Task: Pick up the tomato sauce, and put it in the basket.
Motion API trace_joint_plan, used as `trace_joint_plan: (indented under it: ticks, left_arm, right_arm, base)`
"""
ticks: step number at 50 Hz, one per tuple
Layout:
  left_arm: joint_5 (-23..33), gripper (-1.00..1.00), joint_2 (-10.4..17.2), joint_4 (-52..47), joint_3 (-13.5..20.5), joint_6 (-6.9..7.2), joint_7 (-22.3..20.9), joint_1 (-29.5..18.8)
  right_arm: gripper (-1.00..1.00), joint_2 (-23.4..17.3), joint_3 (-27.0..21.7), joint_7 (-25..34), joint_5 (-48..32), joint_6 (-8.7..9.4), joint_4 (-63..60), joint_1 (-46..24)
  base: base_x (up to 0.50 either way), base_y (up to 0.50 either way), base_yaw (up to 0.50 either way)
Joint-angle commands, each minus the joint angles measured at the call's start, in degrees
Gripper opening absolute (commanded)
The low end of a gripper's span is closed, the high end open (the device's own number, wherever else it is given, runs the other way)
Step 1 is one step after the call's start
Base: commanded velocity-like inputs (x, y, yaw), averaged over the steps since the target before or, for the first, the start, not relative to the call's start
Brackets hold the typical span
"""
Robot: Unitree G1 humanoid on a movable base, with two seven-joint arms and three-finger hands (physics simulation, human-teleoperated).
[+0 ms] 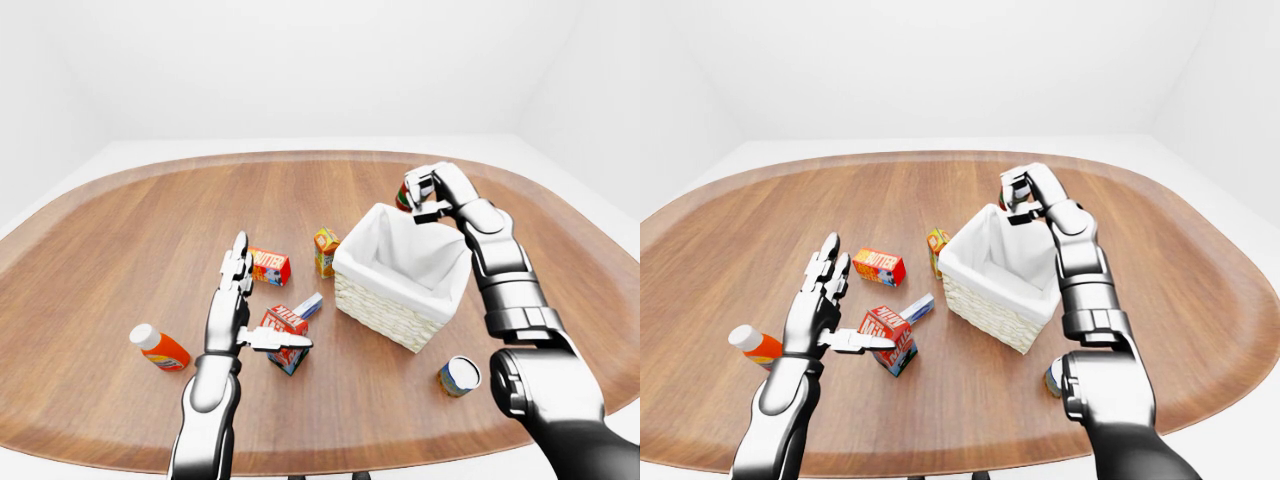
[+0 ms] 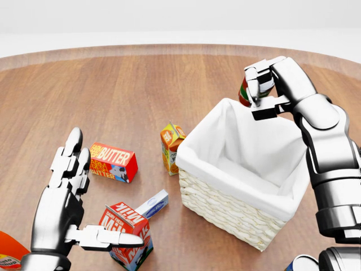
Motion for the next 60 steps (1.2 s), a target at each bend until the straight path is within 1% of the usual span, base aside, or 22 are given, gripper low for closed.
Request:
trace_joint_plan:
  ticks: [1,8,22,35,60]
  left_arm:
    - [0.1,1.00,0.0,0.1,-0.1,0.00,0.0,0.1]
    - [0.2,1.00,0.0,0.3,-0.1,0.00,0.1,0.1]
    - [0.2,1.00,0.0,0.1,-0.2,0.00,0.1,0.3]
    - [0.2,1.00,0.0,0.1,-0.1,0.00,0.0,0.2]
    - [0.1,1.00,0.0,0.0,-0.1,0.00,0.1,0.1]
  right_arm:
    - [-1.00,0.3,0.7,0.9,-3.6,0.00,2.2,-0.9]
    - [-1.00,-0.2,0.1,4.7,-3.5,0.00,0.9,-0.7]
    - [-1.00,-0.8,0.0,7.4,-3.0,0.00,1.1,-1.6]
    - [-1.00,-0.4,0.5,6.5,-2.9,0.00,8.2,-3.3]
    - [-1.00,0.5,1.1,5.4,-4.4,0.00,11.2,-0.4]
  base:
    - [0.00,0.00,0.00]
    - [0.00,0.00,0.00]
    - [0.00,0.00,0.00]
    - [0.00,0.00,0.00]
    - [0.00,0.00,0.00]
